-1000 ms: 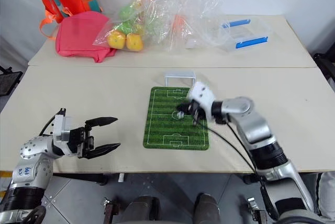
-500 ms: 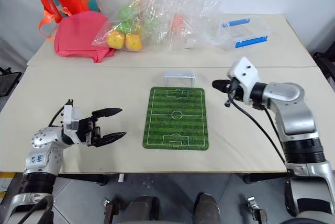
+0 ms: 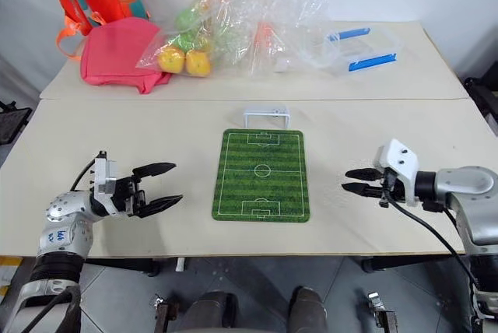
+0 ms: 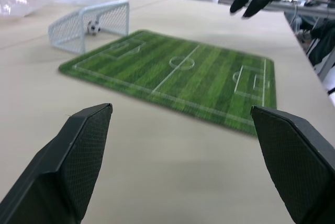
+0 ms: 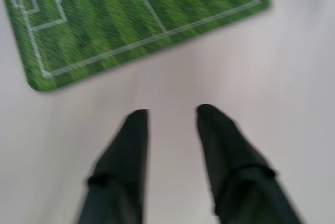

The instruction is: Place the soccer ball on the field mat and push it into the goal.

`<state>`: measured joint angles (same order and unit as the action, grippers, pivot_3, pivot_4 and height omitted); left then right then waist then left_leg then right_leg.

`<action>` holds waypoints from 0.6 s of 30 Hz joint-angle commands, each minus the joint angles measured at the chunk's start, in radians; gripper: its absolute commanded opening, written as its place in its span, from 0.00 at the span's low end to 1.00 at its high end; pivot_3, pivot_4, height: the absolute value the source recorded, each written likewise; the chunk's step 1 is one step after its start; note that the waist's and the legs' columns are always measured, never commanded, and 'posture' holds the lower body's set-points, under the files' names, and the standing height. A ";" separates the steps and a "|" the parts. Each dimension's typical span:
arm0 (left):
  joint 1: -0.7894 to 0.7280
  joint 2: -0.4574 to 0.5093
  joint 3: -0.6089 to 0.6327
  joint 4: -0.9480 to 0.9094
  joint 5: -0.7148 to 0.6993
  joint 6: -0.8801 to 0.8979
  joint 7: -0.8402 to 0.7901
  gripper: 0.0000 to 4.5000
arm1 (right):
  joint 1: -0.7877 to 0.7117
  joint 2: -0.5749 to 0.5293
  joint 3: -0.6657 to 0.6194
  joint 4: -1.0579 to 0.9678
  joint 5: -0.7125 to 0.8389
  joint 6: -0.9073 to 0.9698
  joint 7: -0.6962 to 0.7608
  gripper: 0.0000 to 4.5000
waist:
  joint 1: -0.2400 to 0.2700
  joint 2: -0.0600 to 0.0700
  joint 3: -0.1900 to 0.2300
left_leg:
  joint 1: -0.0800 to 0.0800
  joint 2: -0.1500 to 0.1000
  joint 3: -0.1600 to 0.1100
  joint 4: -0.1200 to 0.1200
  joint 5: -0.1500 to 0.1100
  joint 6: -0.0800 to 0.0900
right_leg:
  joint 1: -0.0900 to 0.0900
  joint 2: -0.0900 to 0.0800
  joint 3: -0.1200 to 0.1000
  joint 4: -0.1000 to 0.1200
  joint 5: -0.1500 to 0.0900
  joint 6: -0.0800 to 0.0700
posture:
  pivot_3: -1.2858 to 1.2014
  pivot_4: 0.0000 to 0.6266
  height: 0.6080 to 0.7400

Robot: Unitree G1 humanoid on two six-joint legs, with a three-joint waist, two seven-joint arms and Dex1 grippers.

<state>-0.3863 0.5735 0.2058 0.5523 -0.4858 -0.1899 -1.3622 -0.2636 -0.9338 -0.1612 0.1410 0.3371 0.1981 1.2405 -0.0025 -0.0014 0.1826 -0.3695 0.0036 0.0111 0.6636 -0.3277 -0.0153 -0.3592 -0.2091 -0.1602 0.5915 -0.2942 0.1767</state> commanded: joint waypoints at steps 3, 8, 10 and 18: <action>-0.013 0.047 0.072 0.034 -0.010 -0.027 0.026 1.00 | 0.046 0.015 -0.070 0.105 0.044 -0.111 0.056 0.81 | -0.001 0.000 0.000 | 0.000 0.000 0.000 -0.001 0.000 0.000 | 0.000 0.000 0.000 0.000 0.000 0.000 | 0.52 0.24 1.00; 0.019 0.061 0.102 0.004 -0.028 -0.001 0.032 1.00 | 0.082 0.061 -0.122 0.082 0.089 -0.144 0.024 0.98 | 0.000 0.000 0.000 | 0.000 0.000 0.000 -0.001 0.000 0.000 | 0.000 0.000 0.000 0.000 0.000 0.000 | 0.52 0.24 1.00; 0.033 0.064 0.111 -0.013 -0.035 0.014 0.036 1.00 | 0.109 0.078 -0.141 0.049 0.109 -0.136 0.009 0.98 | 0.000 0.000 0.000 | 0.000 0.001 0.000 -0.001 0.000 0.000 | 0.000 0.000 0.000 0.000 0.000 0.000 | 0.52 0.24 1.00; 0.044 0.071 0.115 -0.050 -0.033 0.050 0.035 1.00 | 0.211 0.119 -0.211 -0.052 0.129 -0.106 -0.101 0.98 | 0.003 0.000 0.000 | 0.000 0.000 -0.001 0.000 0.000 0.000 | 0.000 0.000 0.000 0.000 0.000 0.000 | 0.52 0.24 1.00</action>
